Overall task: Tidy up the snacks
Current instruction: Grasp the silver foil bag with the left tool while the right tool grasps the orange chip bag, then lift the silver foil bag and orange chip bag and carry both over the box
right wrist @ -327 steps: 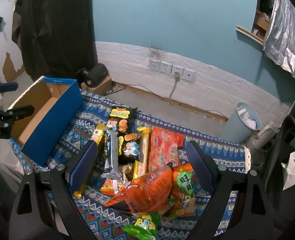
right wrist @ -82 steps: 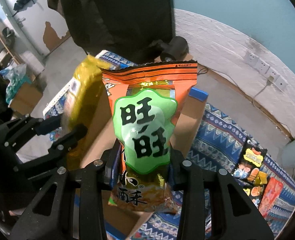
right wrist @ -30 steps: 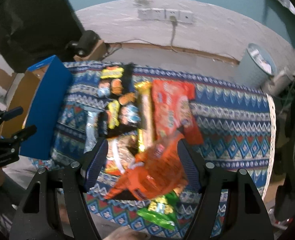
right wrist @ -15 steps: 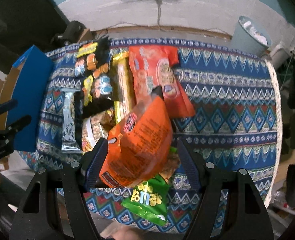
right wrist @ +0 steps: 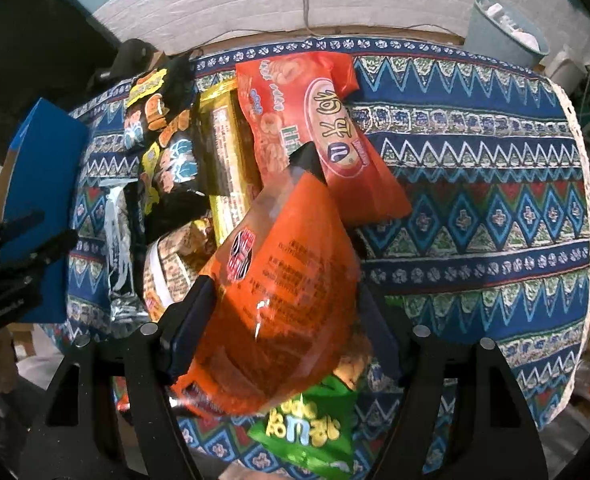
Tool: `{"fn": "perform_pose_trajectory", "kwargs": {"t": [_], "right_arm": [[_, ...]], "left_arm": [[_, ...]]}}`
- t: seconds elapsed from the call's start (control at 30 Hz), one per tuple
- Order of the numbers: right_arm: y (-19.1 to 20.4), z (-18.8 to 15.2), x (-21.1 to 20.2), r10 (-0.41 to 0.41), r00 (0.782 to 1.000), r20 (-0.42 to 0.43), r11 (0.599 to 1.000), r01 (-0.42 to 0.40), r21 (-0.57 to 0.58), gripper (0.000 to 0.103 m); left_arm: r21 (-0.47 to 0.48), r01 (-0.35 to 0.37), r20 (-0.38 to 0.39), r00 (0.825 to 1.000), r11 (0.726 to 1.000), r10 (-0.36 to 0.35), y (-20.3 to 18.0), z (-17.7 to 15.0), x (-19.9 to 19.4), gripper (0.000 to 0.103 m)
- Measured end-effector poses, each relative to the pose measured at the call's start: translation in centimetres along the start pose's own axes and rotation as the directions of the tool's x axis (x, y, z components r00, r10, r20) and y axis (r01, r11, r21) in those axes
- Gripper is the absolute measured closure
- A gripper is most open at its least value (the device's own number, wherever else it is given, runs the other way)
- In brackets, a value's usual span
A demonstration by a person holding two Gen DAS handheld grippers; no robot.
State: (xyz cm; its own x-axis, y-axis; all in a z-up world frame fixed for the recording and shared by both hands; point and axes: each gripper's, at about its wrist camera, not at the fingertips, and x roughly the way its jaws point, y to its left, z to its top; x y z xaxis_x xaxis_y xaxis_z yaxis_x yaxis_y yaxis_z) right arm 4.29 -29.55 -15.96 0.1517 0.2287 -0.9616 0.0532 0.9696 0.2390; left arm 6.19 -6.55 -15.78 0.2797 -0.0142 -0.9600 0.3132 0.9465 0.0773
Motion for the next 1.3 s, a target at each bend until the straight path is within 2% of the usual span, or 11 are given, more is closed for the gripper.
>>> {"fn": "perform_pose_trajectory", "kwargs": {"t": [0.37, 0.6, 0.67, 0.73, 0.83, 1.0, 1.1, 1.3], "right_arm": [[0.4, 1.0, 2.5, 0.016, 1.000, -0.006, 0.999, -0.016, -0.032, 0.026], [-0.4, 1.1, 2.2, 0.036, 0.999, 0.011, 0.999, -0.036, -0.039, 0.049], [-0.7, 1.0, 1.8, 0.043, 0.999, 0.025, 0.998, -0.042, -0.040, 0.052], [-0.9, 1.0, 1.3, 0.042, 0.998, 0.042, 0.998, -0.041, -0.043, 0.053], [-0.9, 0.9, 0.9, 0.040, 0.997, 0.059, 0.998, -0.037, -0.049, 0.055], [-0.6, 1.1, -0.2, 0.034, 0.996, 0.085, 0.997, -0.027, -0.073, 0.057], [-0.5, 1.1, -1.0, 0.028, 0.993, 0.111, 0.997, -0.019, -0.079, 0.058], [0.2, 1.0, -2.6, 0.019, 0.987, 0.161, 0.994, -0.002, -0.109, 0.059]], "left_arm": [[0.035, -0.022, -0.082, 0.996, 0.999, 0.025, -1.5, 0.5, 4.3, 0.023], [0.040, -0.013, -0.117, 0.993, 0.999, 0.018, -2.2, 0.8, 6.5, 0.023], [0.049, 0.000, -0.102, 0.995, 0.999, 0.005, -2.3, 0.9, 6.6, 0.030], [0.064, 0.004, -0.086, 0.996, 0.998, 0.001, -2.5, 0.9, 6.5, 0.057], [0.078, 0.024, -0.092, 0.996, 0.997, -0.017, -3.1, 0.9, 6.5, 0.069], [0.084, 0.026, -0.085, 0.996, 0.996, -0.019, -3.0, 0.5, 5.9, 0.073], [0.080, 0.032, -0.069, 0.997, 0.996, -0.027, -2.9, 0.2, 4.1, 0.073], [0.112, 0.025, 0.009, 1.000, 0.993, -0.026, -3.0, 0.3, 0.9, 0.074]]}}
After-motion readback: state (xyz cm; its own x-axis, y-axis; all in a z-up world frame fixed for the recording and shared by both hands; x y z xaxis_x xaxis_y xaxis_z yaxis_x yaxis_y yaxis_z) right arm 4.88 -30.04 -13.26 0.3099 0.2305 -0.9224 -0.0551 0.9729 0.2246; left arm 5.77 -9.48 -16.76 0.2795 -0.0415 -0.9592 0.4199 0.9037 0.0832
